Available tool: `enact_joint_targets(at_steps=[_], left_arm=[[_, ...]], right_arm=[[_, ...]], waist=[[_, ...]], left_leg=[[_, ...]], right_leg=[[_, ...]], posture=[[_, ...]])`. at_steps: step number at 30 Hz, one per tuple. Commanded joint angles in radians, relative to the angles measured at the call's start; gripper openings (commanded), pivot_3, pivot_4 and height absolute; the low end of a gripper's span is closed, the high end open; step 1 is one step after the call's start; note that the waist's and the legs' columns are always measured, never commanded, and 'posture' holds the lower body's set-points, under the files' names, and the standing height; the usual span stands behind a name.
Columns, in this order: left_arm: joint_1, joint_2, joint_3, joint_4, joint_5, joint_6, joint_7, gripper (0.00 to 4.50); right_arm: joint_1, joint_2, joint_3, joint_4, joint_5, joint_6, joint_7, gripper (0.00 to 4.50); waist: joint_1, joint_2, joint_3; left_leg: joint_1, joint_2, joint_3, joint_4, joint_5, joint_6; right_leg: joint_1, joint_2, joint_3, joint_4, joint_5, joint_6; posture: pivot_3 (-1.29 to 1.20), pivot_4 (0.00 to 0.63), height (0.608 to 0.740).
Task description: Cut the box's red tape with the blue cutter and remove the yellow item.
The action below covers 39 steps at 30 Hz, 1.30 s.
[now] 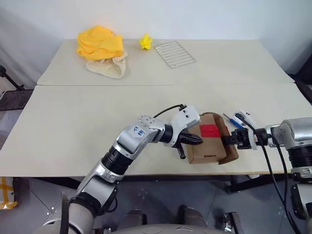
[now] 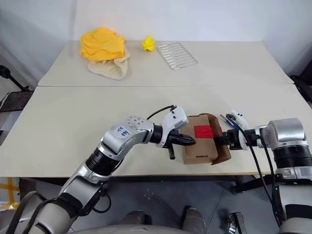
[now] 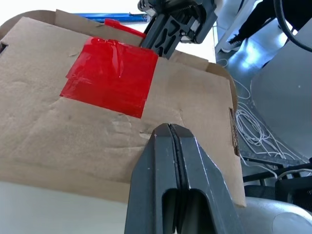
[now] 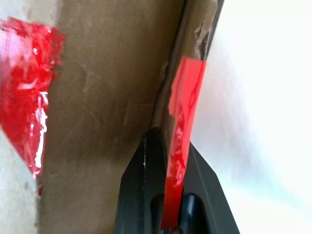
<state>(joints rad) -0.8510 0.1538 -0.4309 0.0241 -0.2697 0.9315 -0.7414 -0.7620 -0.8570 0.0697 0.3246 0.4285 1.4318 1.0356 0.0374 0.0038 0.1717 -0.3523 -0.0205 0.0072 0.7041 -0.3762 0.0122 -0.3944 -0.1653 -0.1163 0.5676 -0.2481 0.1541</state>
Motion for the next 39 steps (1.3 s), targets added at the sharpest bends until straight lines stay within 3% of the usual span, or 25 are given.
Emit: enact_joint_targets(at_steps=[1, 6, 19, 33, 39], left_arm=[[0.020, 0.008, -0.012, 0.059, 0.032, 0.004, 0.023, 0.00], [0.022, 0.000, 0.001, 0.084, 0.038, -0.019, 0.032, 0.00], [-0.008, -0.071, 0.033, 0.194, 0.061, -0.115, 0.061, 0.00], [-0.036, -0.171, 0.090, 0.328, 0.104, -0.212, 0.096, 0.00], [-0.018, -0.130, 0.156, 0.339, 0.112, -0.210, 0.112, 0.00]], right_arm=[[-0.059, -0.046, -0.056, -0.076, -0.001, 0.138, -0.097, 0.01], [-0.092, -0.081, -0.084, -0.165, 0.088, 0.183, -0.158, 0.01], [-0.188, -0.215, 0.006, -0.292, 0.433, 0.183, -0.417, 0.01], [-0.280, -0.220, 0.131, -0.243, 0.712, 0.183, -0.788, 0.01], [-0.281, -0.222, 0.159, -0.227, 0.752, 0.183, -0.860, 0.01]], waist=[[0.001, 0.000, 0.000], [0.012, 0.000, 0.000], [0.017, 0.000, 0.000], [0.020, -0.001, 0.001], [0.015, -0.001, 0.001]], left_leg=[[0.000, 0.000, 0.000, 0.000, 0.000, 0.000], [-0.001, 0.000, 0.000, 0.000, 0.000, 0.000], [-0.002, 0.000, 0.000, 0.000, 0.000, 0.001], [-0.004, 0.000, 0.000, 0.000, 0.000, 0.002], [-0.004, 0.000, 0.000, 0.000, 0.000, 0.002]], right_leg=[[0.000, 0.000, 0.000, 0.000, 0.000, 0.000], [-0.001, 0.000, 0.000, 0.000, 0.000, 0.000], [-0.001, 0.000, 0.000, 0.000, 0.000, 0.000], [-0.003, 0.000, -0.002, -0.002, 0.000, 0.000], [-0.003, 0.000, -0.001, -0.001, 0.000, 0.000]], posture=[[0.00, 0.150, 0.740], [0.00, 0.150, 0.740], [0.00, 0.150, 0.740], [0.00, 0.150, 0.740], [0.00, 0.150, 0.740]])
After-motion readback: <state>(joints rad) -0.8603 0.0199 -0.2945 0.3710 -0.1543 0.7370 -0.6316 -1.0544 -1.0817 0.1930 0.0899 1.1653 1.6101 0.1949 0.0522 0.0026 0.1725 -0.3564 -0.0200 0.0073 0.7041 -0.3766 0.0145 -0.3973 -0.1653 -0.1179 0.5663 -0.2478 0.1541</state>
